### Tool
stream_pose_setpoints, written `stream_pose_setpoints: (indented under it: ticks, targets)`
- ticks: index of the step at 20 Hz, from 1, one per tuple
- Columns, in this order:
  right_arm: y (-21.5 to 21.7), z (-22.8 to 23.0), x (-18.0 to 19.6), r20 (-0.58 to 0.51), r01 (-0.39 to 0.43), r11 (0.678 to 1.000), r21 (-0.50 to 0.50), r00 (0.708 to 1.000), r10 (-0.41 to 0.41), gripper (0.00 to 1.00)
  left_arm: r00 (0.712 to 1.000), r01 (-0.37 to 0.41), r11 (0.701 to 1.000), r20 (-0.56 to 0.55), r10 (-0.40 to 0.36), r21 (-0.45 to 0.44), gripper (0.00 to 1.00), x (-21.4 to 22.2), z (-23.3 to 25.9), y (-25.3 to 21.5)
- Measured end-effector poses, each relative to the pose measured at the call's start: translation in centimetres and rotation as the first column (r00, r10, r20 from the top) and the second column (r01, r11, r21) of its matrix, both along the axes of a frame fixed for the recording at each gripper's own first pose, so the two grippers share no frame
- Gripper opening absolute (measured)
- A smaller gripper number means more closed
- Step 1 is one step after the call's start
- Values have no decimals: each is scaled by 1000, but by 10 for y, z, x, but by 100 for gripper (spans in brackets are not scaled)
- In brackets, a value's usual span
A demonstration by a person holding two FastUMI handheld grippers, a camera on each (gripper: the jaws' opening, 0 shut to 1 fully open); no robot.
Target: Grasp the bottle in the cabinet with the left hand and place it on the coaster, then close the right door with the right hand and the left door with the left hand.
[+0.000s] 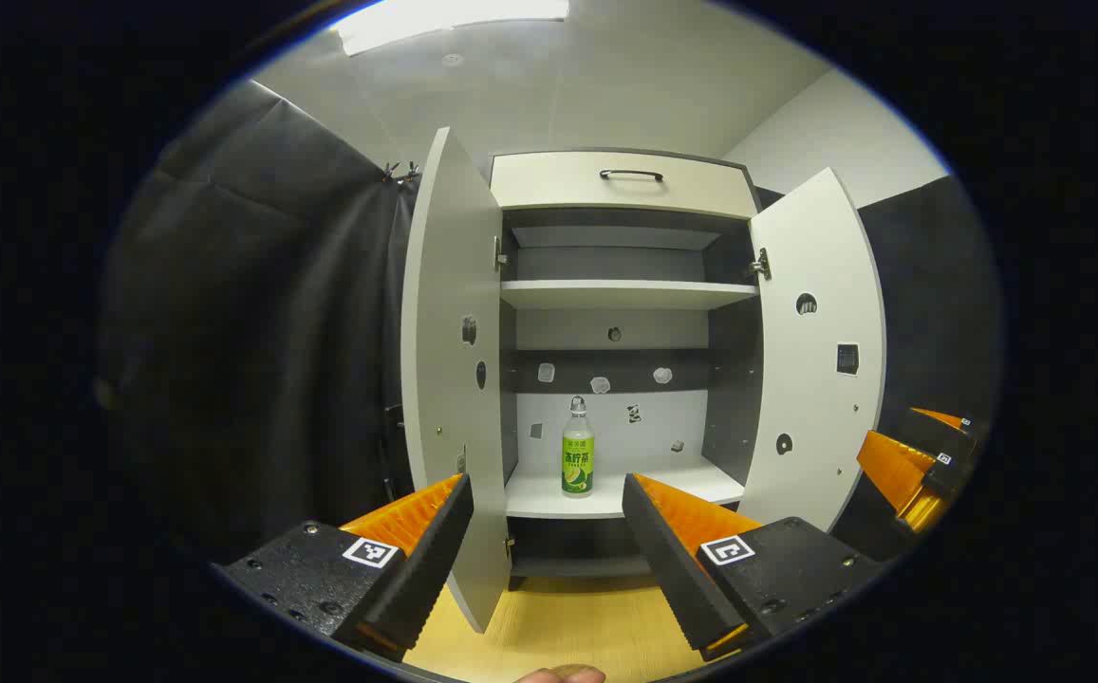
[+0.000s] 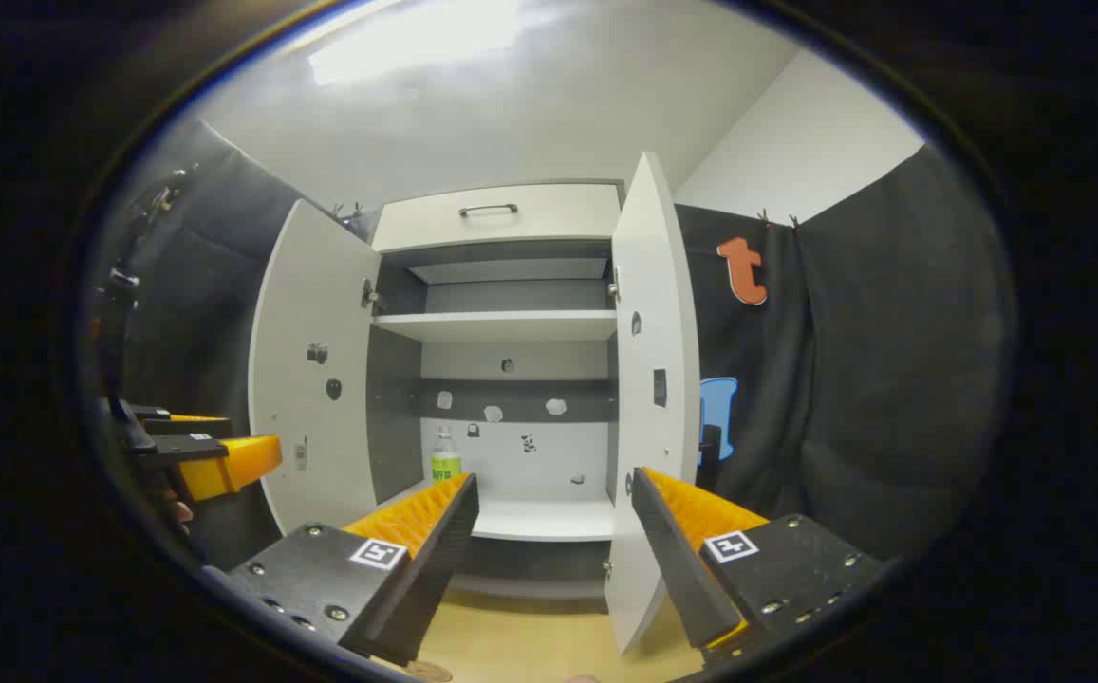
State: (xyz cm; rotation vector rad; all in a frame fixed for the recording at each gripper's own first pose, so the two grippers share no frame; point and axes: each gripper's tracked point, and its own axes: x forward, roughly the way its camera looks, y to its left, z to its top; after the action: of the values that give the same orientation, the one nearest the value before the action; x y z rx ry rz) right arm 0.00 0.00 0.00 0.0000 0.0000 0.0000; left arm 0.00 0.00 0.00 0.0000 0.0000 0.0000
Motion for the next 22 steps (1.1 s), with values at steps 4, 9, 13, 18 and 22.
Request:
stream_pose_setpoints:
  ticks: [4,9,13,18,22]
  targets:
    - [3,-9,12,-12,10,1000,-17,1000,-10,98,1000,12,1000,-10,-12,-11,100,11,-9,1]
    - [10,-10,23,7,-5,999,-32,1000,5,98,1000,-2,999,15,3,-51,100,30,-13,4]
    - [13,-18,36,2,-11,999,-50,1000,11,98,1000,18,999,-2,-19,-34,99,50,-23,0]
    - [17,-21,54,18,-26,999,-48,999,27,98,999,42,999,-20,-42,-34,100,87,-35,-7]
    - [15,-26,67,3,-18,1000,-14,1000,18,98,997,68,998,-19,-68,-19,100,128,-46,-14]
